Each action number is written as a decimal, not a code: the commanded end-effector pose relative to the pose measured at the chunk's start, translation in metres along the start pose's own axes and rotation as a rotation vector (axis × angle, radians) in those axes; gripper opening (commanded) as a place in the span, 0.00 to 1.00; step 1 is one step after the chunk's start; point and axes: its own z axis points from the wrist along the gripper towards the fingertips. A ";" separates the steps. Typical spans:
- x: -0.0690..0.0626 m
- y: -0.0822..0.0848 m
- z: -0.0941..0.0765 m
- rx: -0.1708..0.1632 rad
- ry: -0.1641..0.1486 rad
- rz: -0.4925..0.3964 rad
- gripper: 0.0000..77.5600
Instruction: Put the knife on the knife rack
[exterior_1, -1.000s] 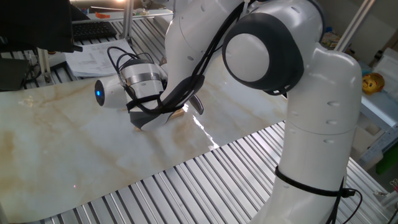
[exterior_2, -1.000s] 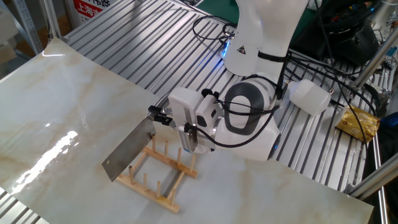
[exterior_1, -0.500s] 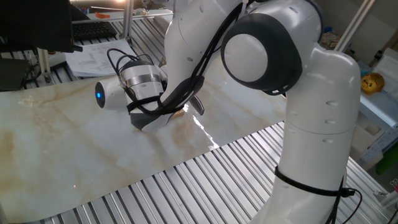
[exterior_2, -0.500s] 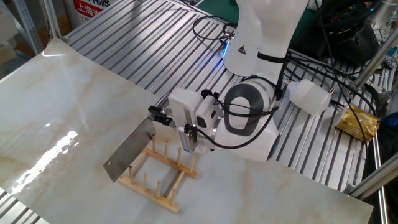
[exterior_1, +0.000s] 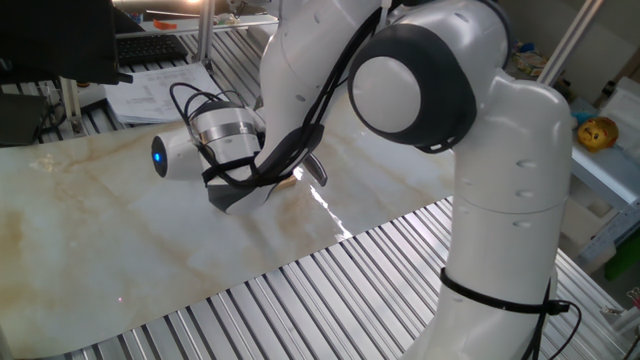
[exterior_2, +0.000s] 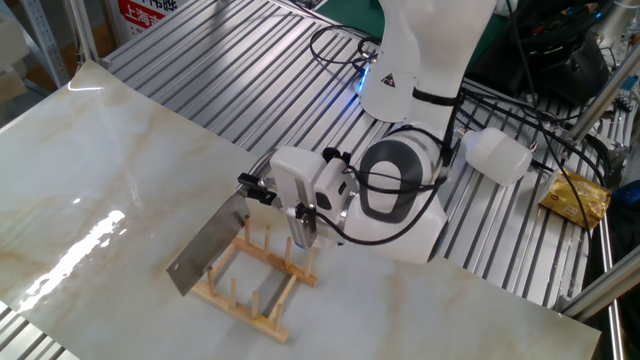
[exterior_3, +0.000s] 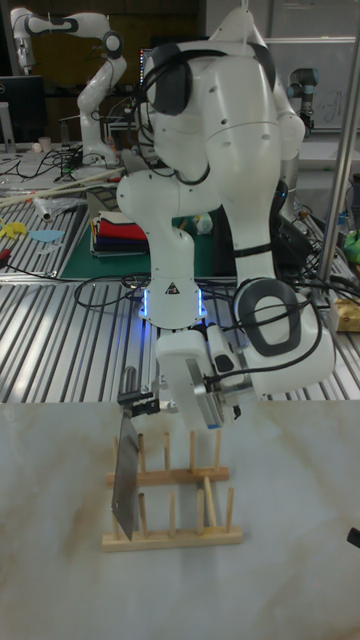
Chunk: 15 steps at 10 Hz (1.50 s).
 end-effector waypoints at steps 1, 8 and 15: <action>-0.003 0.004 0.000 0.007 -0.002 -0.022 0.01; -0.004 0.009 0.002 -0.010 0.003 -0.070 0.01; 0.000 0.012 0.004 -0.022 0.008 -0.054 0.01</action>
